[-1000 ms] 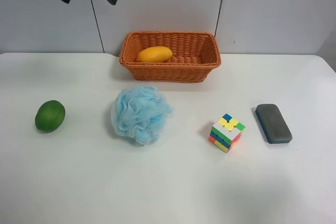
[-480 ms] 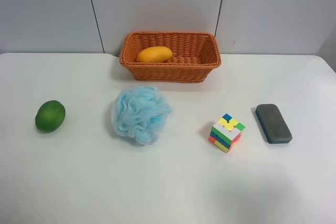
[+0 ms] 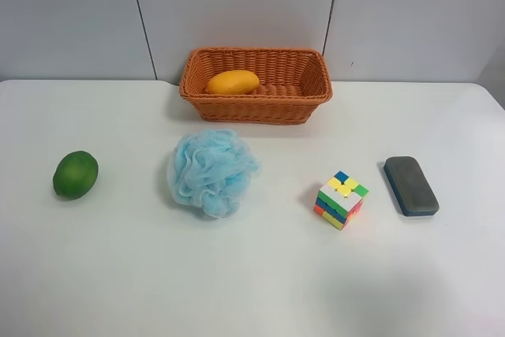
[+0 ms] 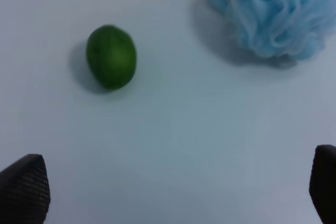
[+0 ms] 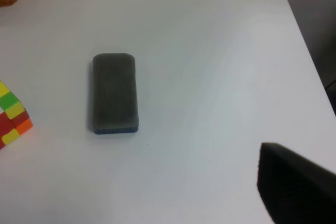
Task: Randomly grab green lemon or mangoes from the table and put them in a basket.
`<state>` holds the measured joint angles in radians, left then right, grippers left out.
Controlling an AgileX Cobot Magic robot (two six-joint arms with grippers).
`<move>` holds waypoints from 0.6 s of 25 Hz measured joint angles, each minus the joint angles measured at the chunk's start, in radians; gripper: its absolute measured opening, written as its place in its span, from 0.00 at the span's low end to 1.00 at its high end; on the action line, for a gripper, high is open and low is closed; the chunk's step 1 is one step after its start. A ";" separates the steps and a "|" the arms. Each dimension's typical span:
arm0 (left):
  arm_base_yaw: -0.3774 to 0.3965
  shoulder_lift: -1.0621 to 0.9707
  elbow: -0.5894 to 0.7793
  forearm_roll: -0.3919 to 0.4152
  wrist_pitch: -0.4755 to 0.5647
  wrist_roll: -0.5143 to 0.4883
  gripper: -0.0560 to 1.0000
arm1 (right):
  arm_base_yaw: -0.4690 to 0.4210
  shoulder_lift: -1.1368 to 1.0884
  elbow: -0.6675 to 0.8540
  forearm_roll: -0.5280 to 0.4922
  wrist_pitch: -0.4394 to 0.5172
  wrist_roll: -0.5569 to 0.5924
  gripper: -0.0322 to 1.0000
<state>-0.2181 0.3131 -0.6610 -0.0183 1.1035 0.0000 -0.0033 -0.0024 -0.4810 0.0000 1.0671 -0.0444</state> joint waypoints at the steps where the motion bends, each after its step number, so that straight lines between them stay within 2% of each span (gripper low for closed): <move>1: 0.036 -0.026 0.019 -0.013 0.000 0.000 0.99 | 0.000 0.000 0.000 0.000 0.000 0.000 0.99; 8: 0.232 -0.200 0.133 -0.066 -0.027 0.152 0.99 | 0.000 0.000 0.000 0.000 0.000 0.000 0.99; 11: 0.273 -0.265 0.144 -0.070 -0.031 0.165 0.99 | 0.000 0.000 0.000 0.000 0.000 0.000 0.99; 15: 0.287 -0.315 0.144 -0.072 -0.034 0.170 0.99 | 0.000 0.000 0.000 0.000 0.000 0.000 0.99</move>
<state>0.0692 -0.0019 -0.5171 -0.0905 1.0700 0.1701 -0.0033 -0.0024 -0.4810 0.0000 1.0671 -0.0444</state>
